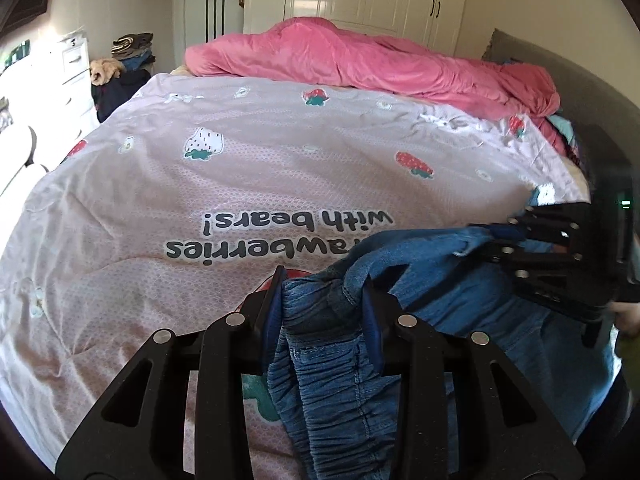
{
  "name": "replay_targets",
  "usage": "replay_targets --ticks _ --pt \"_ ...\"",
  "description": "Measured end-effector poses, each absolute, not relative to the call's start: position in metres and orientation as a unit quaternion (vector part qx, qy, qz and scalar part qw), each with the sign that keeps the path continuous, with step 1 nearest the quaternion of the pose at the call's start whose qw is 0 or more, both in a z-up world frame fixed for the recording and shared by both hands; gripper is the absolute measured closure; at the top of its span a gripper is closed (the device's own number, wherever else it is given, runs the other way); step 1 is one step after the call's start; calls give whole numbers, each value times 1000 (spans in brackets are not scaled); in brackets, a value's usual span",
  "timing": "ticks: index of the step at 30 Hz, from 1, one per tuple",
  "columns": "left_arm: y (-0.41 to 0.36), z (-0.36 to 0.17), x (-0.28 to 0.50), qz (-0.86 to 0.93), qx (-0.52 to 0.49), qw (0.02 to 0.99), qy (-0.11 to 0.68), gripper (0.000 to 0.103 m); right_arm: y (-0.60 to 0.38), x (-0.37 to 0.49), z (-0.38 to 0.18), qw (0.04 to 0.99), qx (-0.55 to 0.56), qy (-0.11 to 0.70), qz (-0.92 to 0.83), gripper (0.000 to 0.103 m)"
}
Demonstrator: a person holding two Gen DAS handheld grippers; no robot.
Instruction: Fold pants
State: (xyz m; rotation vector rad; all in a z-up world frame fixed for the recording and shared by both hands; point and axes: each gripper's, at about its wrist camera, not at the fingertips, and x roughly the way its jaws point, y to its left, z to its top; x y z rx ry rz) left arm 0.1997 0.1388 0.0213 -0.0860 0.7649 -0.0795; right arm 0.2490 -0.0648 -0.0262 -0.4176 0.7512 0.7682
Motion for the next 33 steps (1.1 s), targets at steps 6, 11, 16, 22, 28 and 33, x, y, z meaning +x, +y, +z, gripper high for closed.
replay_targets --ticks 6,11,16,22,28,33 --pt "137 36 178 -41 -50 936 347 77 -86 210 4 847 -152 346 375 90" --pt "132 44 146 -42 -41 944 325 76 -99 175 22 853 -134 333 379 90" --pt "134 36 106 -56 -63 942 324 76 -109 134 24 844 -129 333 399 90" --pt "122 28 85 -58 -44 935 348 76 -123 96 12 834 -112 351 411 90" --pt "111 25 69 -51 -16 931 361 76 -132 69 3 833 -101 350 417 90" --pt "109 18 53 -51 -3 926 375 75 -129 39 -4 829 -116 344 426 90"
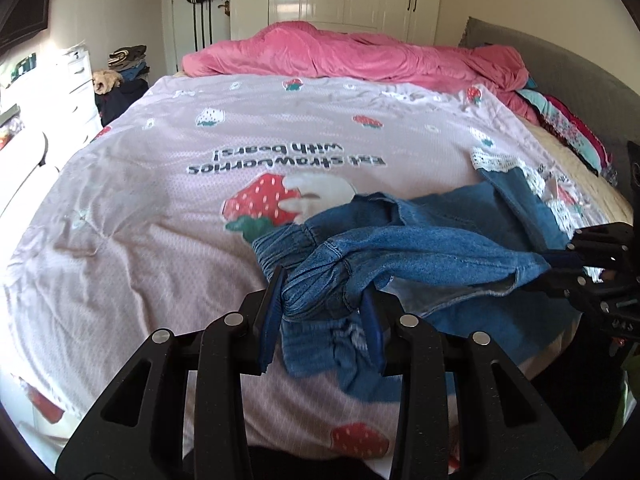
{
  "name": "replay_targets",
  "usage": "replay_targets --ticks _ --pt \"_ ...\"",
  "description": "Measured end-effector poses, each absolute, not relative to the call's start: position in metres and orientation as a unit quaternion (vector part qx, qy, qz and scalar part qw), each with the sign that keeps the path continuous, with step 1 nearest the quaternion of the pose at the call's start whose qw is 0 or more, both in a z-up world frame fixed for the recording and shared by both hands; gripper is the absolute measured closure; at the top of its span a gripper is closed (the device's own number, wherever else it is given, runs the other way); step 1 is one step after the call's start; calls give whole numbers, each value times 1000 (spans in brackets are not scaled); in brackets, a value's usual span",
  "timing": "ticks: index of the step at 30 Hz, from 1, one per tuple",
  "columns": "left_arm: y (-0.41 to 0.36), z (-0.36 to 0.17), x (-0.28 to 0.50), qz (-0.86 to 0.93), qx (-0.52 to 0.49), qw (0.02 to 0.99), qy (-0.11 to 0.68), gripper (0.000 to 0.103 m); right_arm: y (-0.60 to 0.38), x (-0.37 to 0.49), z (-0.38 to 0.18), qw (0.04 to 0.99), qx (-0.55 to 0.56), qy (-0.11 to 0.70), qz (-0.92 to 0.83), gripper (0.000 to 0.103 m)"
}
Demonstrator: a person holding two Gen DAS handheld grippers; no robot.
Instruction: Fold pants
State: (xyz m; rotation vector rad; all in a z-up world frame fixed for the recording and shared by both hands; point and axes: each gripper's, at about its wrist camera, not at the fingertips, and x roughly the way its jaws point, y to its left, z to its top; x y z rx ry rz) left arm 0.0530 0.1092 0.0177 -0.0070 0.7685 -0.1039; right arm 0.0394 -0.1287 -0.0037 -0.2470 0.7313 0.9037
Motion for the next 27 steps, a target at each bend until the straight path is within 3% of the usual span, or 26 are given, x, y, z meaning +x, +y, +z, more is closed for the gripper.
replay_targets --ticks 5,13,22,27 --pt "108 4 45 -34 15 915 401 75 -117 15 -17 817 -127 349 441 89" --pt "103 -14 45 -35 29 899 435 70 -107 18 -69 791 -113 425 426 87" --pt "124 -22 31 -36 -21 886 461 57 -112 21 -75 787 -83 440 424 87" --pt "130 -17 5 17 6 886 463 57 -114 20 -75 786 -75 443 425 84"
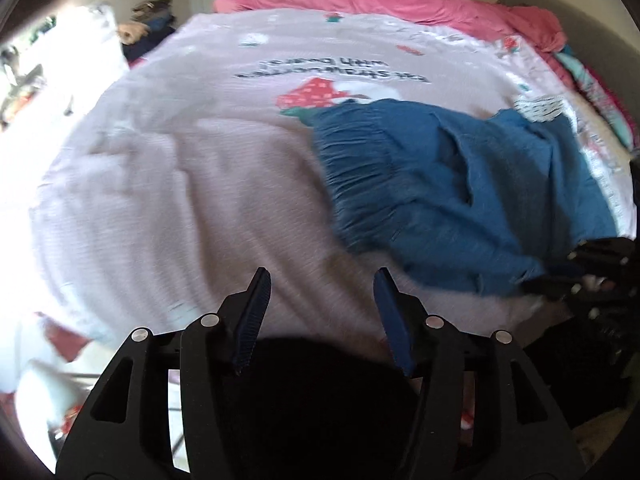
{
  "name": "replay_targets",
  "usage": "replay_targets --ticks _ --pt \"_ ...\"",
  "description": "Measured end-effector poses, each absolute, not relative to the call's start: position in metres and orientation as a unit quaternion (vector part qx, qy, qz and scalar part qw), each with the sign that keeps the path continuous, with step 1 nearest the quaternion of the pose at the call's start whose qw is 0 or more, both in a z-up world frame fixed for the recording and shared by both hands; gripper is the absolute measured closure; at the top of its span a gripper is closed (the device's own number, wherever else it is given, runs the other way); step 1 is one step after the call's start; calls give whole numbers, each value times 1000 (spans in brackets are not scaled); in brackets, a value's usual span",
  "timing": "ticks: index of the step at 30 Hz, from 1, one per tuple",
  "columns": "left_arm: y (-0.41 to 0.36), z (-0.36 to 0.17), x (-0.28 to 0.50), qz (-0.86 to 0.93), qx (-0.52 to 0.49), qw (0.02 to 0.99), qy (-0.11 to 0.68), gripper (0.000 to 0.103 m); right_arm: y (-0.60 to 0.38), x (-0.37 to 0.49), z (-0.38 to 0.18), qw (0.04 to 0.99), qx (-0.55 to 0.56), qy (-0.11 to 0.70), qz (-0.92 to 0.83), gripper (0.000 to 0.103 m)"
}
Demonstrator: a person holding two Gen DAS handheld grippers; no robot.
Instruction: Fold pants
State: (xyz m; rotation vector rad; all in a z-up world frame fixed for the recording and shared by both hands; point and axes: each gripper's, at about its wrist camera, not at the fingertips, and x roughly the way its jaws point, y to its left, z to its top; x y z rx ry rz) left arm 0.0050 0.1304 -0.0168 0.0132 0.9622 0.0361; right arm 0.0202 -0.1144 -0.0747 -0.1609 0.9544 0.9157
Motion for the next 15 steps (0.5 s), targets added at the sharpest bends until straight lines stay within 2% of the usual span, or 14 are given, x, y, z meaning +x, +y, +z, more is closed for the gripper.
replay_targets --ticks 2,8,15 --pt "129 -3 -4 11 2 895 447 57 -115 20 -73 781 -64 446 432 78" --pt "98 29 12 -65 -18 910 409 57 -113 13 -69 781 -76 444 433 74" --pt "66 -18 50 -77 3 881 466 57 -131 3 -58 777 -56 453 434 71"
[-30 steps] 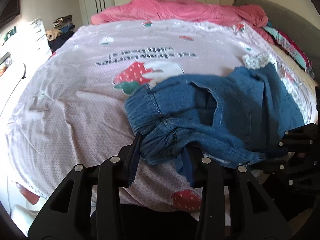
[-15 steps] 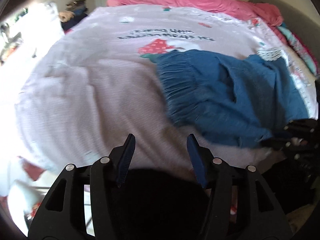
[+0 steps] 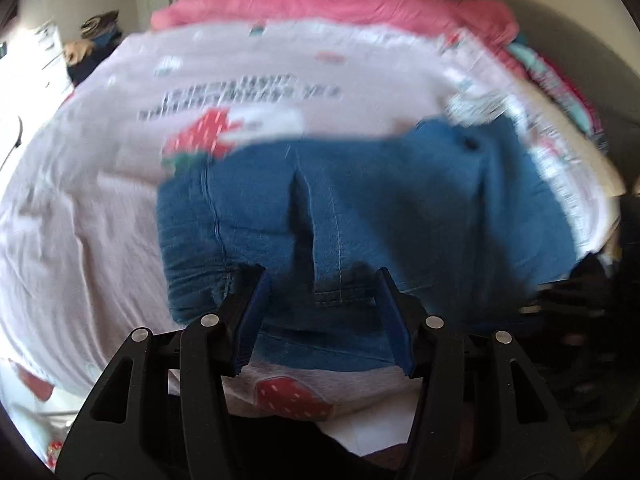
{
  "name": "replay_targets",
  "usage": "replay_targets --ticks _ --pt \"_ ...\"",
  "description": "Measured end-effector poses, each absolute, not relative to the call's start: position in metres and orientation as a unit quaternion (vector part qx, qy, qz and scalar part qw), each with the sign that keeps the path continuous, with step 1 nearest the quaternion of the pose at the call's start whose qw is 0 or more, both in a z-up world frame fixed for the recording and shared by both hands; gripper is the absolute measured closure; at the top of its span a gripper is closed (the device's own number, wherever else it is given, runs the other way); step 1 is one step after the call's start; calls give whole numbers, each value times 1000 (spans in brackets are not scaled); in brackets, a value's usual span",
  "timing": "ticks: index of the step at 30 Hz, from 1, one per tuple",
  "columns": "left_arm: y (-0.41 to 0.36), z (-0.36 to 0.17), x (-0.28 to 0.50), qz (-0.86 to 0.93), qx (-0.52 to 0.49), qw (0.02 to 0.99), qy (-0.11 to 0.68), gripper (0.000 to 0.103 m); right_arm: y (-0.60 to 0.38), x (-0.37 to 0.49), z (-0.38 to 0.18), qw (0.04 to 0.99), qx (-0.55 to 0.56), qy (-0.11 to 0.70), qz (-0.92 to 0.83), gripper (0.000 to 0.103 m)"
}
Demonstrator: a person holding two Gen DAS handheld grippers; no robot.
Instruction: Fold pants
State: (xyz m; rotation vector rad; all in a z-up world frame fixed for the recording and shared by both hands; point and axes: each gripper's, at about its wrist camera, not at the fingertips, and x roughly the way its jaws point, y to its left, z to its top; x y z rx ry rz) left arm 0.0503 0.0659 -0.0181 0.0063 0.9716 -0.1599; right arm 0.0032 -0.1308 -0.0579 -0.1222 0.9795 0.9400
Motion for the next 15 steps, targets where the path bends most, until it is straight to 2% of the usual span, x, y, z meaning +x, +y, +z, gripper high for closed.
replay_targets --ticks 3,6,8,10,12,15 --pt "65 -24 47 -75 10 882 465 57 -141 -2 -49 783 -52 447 429 71" --pt "65 -27 47 -78 11 883 463 57 -152 -2 -33 806 -51 423 411 66" --pt "69 -29 47 -83 2 883 463 57 -155 5 -19 822 -47 404 398 66" --pt "70 -29 47 -84 -1 883 461 57 -153 18 -10 831 -51 394 388 59" --pt "70 -29 46 -85 -1 884 460 57 -146 30 -9 837 -63 395 373 55" --pt "70 -29 46 -87 -5 885 458 57 -132 52 -19 829 -66 414 370 55"
